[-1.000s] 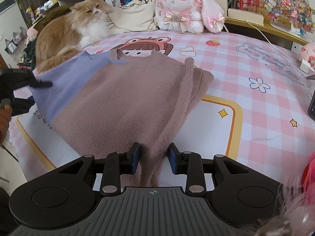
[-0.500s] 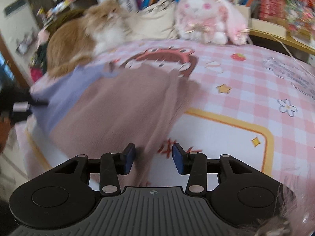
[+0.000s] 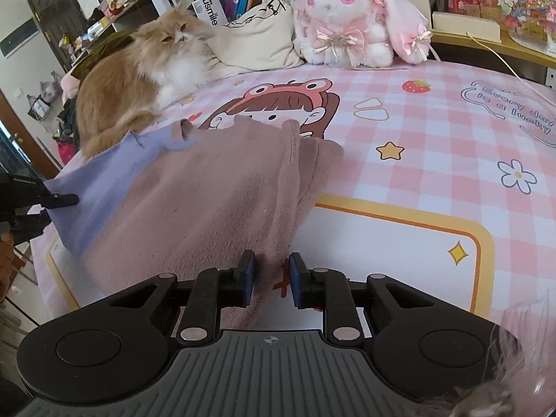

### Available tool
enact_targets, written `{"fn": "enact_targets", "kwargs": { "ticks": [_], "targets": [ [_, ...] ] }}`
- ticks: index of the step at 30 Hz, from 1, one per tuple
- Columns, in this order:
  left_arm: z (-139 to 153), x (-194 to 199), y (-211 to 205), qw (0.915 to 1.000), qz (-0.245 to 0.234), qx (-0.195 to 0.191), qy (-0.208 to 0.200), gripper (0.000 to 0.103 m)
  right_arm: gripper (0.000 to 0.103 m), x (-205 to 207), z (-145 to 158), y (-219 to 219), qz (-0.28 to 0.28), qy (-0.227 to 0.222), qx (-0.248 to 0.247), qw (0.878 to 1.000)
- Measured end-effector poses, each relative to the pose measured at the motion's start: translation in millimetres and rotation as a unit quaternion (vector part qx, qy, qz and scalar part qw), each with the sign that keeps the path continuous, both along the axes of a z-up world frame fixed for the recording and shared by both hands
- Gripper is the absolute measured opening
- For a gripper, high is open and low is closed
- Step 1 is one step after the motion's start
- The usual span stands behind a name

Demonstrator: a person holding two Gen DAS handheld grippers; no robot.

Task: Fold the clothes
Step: 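Grasp the lavender edge with the left gripper while the right grasps the mauve edge, then fold the lavender half over the mauve half with the left gripper while the right holds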

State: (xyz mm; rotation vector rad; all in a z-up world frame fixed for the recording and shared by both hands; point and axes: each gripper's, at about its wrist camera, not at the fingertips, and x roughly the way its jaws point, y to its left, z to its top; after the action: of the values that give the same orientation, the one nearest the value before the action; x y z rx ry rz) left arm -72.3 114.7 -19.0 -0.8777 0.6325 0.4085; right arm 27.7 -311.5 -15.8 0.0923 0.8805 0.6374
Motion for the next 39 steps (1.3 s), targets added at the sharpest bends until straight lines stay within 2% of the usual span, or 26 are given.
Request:
{"fn": "enact_targets", "kwargs": {
  "ticks": [4, 8, 12, 14, 15, 16, 17, 18, 19, 20, 21, 22, 24, 25, 26, 27, 29, 34, 36, 38, 39],
  "targets": [
    [25.0, -0.8, -17.6, 0.9985, -0.029, 0.025, -0.039, 0.009, 0.02, 1.3, -2.2, -1.9, 0.001, 0.004, 0.009, 1.0],
    [62.1, 5.3, -49.0, 0.9918, -0.079, 0.066, -0.075, 0.009, 0.02, 3.1, -3.4, -3.1, 0.004, 0.007, 0.015, 1.0],
    [102.6, 14.0, -99.1, 0.973, -0.158, 0.13, -0.107, 0.009, 0.02, 3.3, -4.1, -4.0, 0.005, 0.007, 0.019, 1.0],
    [118.0, 15.6, -133.2, 0.9558, -0.213, 0.164, -0.118, 0.009, 0.02, 3.4, -4.8, -4.8, 0.005, 0.007, 0.022, 1.0],
    [123.3, 15.5, -151.4, 0.9446, -0.244, 0.186, -0.118, 0.01, 0.02, 3.6, -5.2, -5.3, 0.005, 0.007, 0.024, 1.0],
    [125.5, 15.4, -173.4, 0.9281, -0.283, 0.217, -0.108, 0.011, 0.02, 3.8, -5.5, -5.9, 0.005, 0.008, 0.026, 1.0],
    [115.3, 17.0, -196.3, 0.9054, -0.329, 0.256, -0.08, 0.013, 0.02, 4.2, -5.8, -6.8, 0.004, 0.009, 0.029, 1.0],
    [103.8, 18.7, -219.3, 0.8778, -0.374, 0.296, -0.05, 0.017, 0.02, 4.8, -6.2, -7.9, 0.004, 0.012, 0.033, 0.999],
    [92.4, 20.5, -242.3, 0.8455, -0.416, 0.334, -0.019, 0.02, 0.02, 5.7, -6.5, -9.2, 0.003, 0.016, 0.037, 0.999],
    [80.9, 22.2, -265.3, 0.8088, -0.457, 0.37, 0.012, 0.024, 0.02, 7.1, -6.9, -10.7, 0.002, 0.022, 0.043, 0.999],
    [62.0, 22.2, -281.0, 0.777, -0.485, 0.399, 0.046, 0.031, 0.02, 8.9, -7.3, -12.5, -0.001, 0.029, 0.05, 0.998],
    [42.4, 21.9, -295.9, 0.7432, -0.51, 0.426, 0.08, 0.033, 0.02, 10.9, -7.6, -14.2, -0.004, 0.038, 0.056, 0.998],
    [22.9, 13.5, -312.2, 0.6971, -0.525, 0.481, 0.086, 0.045, 0.02, 13.3, -7.7, -16.4, -0.009, 0.051, 0.066, 0.996],
    [13.6, 9.1, -320.1, 0.6734, -0.53, 0.508, 0.088, 0.045, 0.02, 13.7, -7.8, -16.8, -0.01, 0.054, 0.068, 0.996],
    [13.1, 8.3, -321.3, 0.6694, -0.53, 0.513, 0.089, 0.045, 0.02, 13.8, -7.9, -16.8, -0.009, 0.054, 0.069, 0.996],
    [13.5, 7.8, -321.7, 0.6677, -0.529, 0.516, 0.09, 0.047, 0.02, 14.1, -8.0, -17.6, -0.009, 0.056, 0.071, 0.996],
    [22.1, 10.6, -314.4, 0.6918, -0.528, 0.486, 0.084, 0.052, 0.02, 15.1, -8.3, -20.5, -0.012, 0.065, 0.077, 0.995],
    [65.0, 9.2, -274.8, 0.7948, -0.493, 0.35, 0.051, 0.054, 0.034, 12.6, -7.1, -46.2, -0.052, 0.105, 0.113, 0.987],
    [89.0, 2.0, -254.3, 0.8266, -0.47, 0.308, 0.026, 0.063, 0.034, 10.0, -3.2, -58.7, -0.068, 0.115, 0.131, 0.982],
    [113.2, -6.5, -226.4, 0.8589, -0.428, 0.28, -0.022, 0.072, 0.034, 8.6, 3.6, -69.6, -0.079, 0.118, 0.161, 0.977],
    [119.0, -6.3, -214.3, 0.8732, -0.406, 0.268, -0.033, 0.073, 0.034, 8.9, 7.1, -73.8, -0.083, 0.121, 0.182, 0.972]
  ]
}}
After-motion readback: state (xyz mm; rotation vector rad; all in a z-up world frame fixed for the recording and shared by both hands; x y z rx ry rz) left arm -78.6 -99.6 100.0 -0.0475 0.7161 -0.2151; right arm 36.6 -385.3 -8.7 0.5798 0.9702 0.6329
